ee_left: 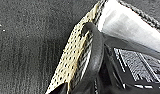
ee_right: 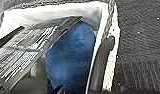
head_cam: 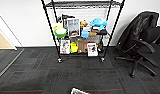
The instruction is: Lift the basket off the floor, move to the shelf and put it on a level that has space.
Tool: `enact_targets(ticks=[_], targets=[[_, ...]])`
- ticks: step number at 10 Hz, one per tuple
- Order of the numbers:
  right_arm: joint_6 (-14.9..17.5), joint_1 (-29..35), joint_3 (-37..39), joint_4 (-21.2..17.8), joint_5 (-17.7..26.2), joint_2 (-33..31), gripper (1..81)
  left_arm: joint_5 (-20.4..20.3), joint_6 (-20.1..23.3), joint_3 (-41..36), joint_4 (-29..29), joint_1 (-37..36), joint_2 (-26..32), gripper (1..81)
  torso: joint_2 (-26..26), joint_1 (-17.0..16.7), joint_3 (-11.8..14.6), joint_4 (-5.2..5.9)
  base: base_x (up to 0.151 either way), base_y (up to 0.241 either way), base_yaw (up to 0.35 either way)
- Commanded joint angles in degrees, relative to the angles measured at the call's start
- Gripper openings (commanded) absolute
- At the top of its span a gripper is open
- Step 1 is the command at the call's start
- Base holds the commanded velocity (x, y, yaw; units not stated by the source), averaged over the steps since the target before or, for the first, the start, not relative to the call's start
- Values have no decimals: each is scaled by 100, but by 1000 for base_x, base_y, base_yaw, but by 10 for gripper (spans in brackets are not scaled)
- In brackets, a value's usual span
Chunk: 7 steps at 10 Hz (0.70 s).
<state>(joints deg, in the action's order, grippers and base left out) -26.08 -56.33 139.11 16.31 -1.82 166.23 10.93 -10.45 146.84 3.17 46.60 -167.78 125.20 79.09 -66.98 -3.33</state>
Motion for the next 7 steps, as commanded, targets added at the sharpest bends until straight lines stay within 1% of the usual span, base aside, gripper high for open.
enact_targets(ticks=[1, 3, 5, 6, 7], targets=[[-99, 574, 80, -58, 173, 53, 811, 365, 34, -32, -26, -472, 15, 811, 0, 0, 0, 0, 0, 0, 0], [-161, 636, 160, -58, 164, 71, 811, 348, 60, -32, -27, -454, 25, 811, 0, 0, 0, 0, 0, 0, 0], [-152, 619, 160, -49, 173, 79, 811, 322, 69, -6, -36, -454, 34, 811, 0, 0, 0, 0, 0, 0, 0], [-152, 609, 160, -14, 182, 79, 811, 181, 78, -6, -36, -454, 34, 811, 0, 0, 0, 0, 0, 0, 0], [-152, 601, 160, -5, 182, 71, 811, 163, 104, -32, -106, -454, 42, 10, 0, 0, 0, 0, 0, 0, 0]])
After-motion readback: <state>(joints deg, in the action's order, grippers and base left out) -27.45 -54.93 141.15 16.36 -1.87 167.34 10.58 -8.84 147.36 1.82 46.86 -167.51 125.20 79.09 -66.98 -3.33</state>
